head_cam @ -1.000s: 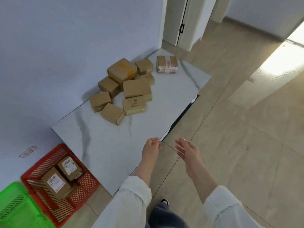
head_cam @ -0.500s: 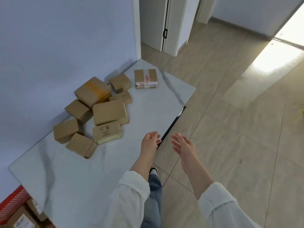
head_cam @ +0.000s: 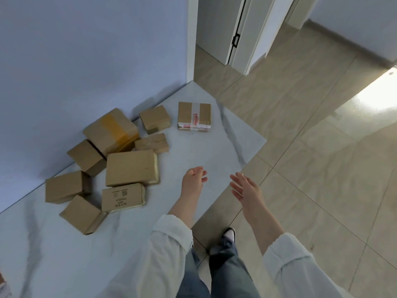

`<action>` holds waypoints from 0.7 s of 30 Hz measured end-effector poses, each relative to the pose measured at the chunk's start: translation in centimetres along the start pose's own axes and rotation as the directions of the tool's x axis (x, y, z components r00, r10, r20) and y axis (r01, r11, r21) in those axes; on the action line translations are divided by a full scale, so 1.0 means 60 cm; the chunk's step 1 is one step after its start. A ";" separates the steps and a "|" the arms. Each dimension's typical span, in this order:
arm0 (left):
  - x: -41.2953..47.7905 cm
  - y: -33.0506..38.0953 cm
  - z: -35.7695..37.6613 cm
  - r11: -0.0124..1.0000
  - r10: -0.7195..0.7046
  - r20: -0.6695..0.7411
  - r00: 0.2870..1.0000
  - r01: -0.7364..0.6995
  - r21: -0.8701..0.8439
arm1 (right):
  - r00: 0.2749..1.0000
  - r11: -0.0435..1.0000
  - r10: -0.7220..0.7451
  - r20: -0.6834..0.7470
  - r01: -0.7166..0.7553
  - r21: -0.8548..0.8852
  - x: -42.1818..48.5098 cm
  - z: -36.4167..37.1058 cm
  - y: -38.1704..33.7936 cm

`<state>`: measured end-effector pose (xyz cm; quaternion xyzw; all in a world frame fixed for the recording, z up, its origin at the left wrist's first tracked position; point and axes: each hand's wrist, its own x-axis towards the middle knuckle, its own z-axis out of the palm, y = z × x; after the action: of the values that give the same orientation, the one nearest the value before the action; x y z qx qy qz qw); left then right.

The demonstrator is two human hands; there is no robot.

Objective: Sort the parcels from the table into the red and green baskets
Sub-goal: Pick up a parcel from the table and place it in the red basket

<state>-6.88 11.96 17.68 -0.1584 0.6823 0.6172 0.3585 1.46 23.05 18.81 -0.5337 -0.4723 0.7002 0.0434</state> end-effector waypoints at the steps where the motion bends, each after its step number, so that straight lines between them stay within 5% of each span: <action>1: 0.011 0.010 0.008 1.000 -0.001 -0.010 1.000 0.001 -0.006 | 1.000 1.000 0.000 0.009 0.000 -0.016 0.017 0.001 -0.014; 14: 0.129 0.051 0.127 0.968 -0.122 -0.221 0.968 0.067 -0.240 | 0.985 0.982 0.018 0.172 0.015 -0.189 0.242 -0.011 -0.185; 21: 0.209 0.080 0.108 0.958 -0.153 -0.338 0.929 0.056 -0.280 | 0.967 0.945 0.090 0.240 -0.006 -0.328 0.333 0.079 -0.218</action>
<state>-16.81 21.89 12.69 -0.3503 0.6375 0.6439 0.2373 -16.56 38.61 13.88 -0.4518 -0.5694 0.6757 -0.1225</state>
